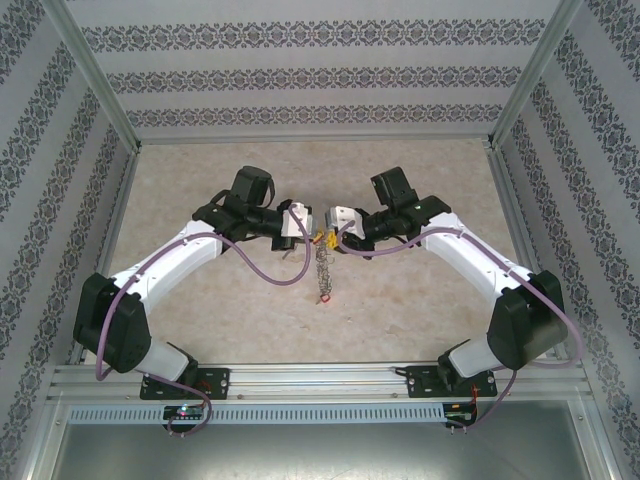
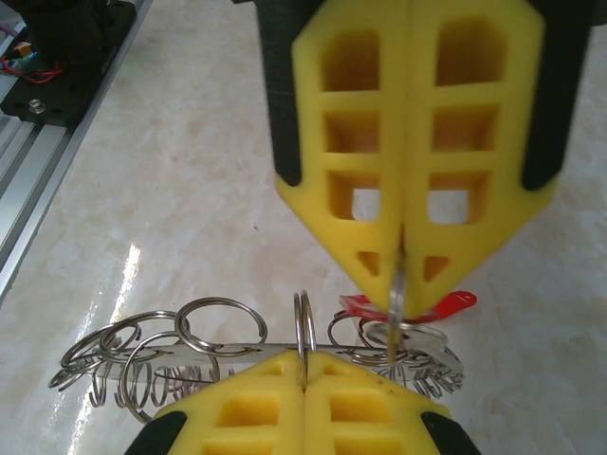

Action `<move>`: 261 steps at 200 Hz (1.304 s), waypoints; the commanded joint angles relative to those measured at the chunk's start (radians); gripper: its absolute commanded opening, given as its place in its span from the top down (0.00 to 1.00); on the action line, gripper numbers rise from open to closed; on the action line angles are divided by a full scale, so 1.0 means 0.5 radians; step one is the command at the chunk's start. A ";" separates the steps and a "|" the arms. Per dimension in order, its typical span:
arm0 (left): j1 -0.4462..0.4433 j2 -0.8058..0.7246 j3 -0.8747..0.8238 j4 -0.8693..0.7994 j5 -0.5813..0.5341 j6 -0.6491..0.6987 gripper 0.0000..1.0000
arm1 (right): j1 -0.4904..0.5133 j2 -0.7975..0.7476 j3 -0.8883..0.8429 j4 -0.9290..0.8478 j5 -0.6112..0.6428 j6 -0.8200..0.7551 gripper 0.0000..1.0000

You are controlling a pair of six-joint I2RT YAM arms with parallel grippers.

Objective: Put the keys on the keyring

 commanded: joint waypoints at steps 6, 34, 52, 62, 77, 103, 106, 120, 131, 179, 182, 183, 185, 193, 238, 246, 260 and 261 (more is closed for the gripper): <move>-0.058 0.005 0.023 -0.098 0.003 0.172 1.00 | -0.024 0.004 0.090 -0.067 -0.107 0.064 1.00; -0.096 -0.006 -0.001 -0.085 -0.040 0.185 1.00 | -0.020 0.034 0.121 -0.133 -0.091 0.063 1.00; -0.111 -0.011 -0.005 -0.092 -0.045 0.189 1.00 | -0.015 0.038 0.124 -0.146 -0.082 0.060 1.00; -0.121 -0.010 -0.003 -0.101 -0.047 0.195 1.00 | -0.015 0.037 0.127 -0.153 -0.083 0.063 1.00; -0.136 -0.013 -0.005 -0.094 -0.067 0.198 1.00 | -0.014 0.046 0.133 -0.173 -0.075 0.060 1.00; -0.161 -0.011 -0.002 -0.121 -0.101 0.241 1.00 | -0.026 0.057 0.136 -0.189 -0.064 0.084 1.00; -0.164 -0.009 0.000 -0.128 -0.108 0.246 1.00 | -0.029 0.058 0.135 -0.189 -0.068 0.087 1.00; -0.173 -0.004 0.004 -0.156 -0.120 0.268 1.00 | -0.044 0.054 0.127 -0.177 -0.084 0.110 1.00; -0.175 -0.012 -0.008 -0.150 -0.122 0.270 1.00 | -0.060 0.043 0.121 -0.163 -0.099 0.129 1.00; -0.178 -0.036 -0.037 -0.124 -0.140 0.285 1.00 | -0.144 0.039 0.118 -0.146 -0.159 0.224 1.00; -0.179 -0.035 -0.040 -0.119 -0.143 0.285 1.00 | -0.146 0.039 0.118 -0.146 -0.161 0.226 1.00; -0.178 -0.037 -0.040 -0.120 -0.144 0.285 1.00 | -0.146 0.039 0.118 -0.145 -0.163 0.226 1.00; -0.179 -0.038 -0.043 -0.116 -0.143 0.284 1.00 | -0.148 0.040 0.118 -0.146 -0.164 0.230 1.00; -0.183 -0.045 -0.050 -0.104 -0.148 0.281 1.00 | -0.157 0.041 0.121 -0.146 -0.173 0.240 1.00; -0.186 -0.069 -0.098 -0.026 -0.173 0.246 1.00 | -0.189 0.041 0.110 -0.115 -0.234 0.283 1.00; -0.189 -0.066 -0.105 -0.008 -0.189 0.208 1.00 | -0.190 0.030 0.099 -0.103 -0.248 0.270 1.00; -0.187 -0.041 -0.092 0.025 -0.229 0.085 1.00 | -0.195 -0.019 0.038 0.017 -0.253 0.311 1.00; -0.186 -0.040 -0.092 0.029 -0.233 0.069 1.00 | -0.195 -0.024 0.032 0.031 -0.253 0.314 1.00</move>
